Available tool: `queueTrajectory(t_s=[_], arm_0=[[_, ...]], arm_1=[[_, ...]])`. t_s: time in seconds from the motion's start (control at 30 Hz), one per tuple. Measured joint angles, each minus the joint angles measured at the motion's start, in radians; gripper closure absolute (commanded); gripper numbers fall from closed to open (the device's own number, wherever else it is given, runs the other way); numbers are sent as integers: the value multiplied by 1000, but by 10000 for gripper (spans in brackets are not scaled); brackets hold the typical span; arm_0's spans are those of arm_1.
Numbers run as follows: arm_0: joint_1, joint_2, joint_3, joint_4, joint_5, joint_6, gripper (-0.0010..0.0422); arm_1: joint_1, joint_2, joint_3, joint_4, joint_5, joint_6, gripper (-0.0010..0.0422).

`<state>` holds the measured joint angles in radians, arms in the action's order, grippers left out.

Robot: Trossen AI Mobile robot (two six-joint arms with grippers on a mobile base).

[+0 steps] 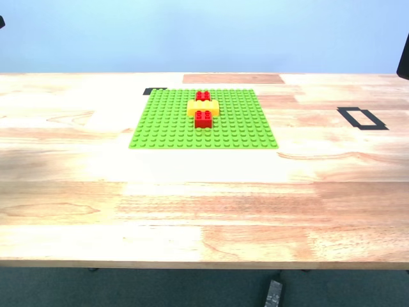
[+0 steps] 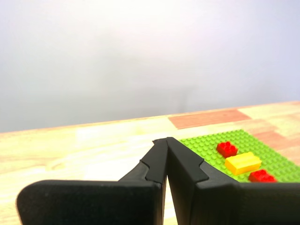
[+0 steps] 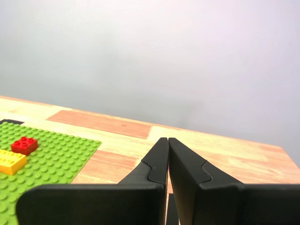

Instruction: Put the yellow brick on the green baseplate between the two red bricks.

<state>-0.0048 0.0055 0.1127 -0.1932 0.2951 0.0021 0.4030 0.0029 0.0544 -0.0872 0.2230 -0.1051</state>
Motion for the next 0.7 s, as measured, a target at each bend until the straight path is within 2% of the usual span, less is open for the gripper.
queueTrajectory(t_s=[0.4,0.57,0.7], arm_0=[[0,0,-41,42,-11,4,412],[1,0,-43,48,-59,4,413],[0,0,-43,43,-62,4,413]], arm_1=[[-129,1,-20,64,-1,-13,413],[-187,1,-19,61,-6,-12,413],[-200,1,-19,59,-10,-12,413]])
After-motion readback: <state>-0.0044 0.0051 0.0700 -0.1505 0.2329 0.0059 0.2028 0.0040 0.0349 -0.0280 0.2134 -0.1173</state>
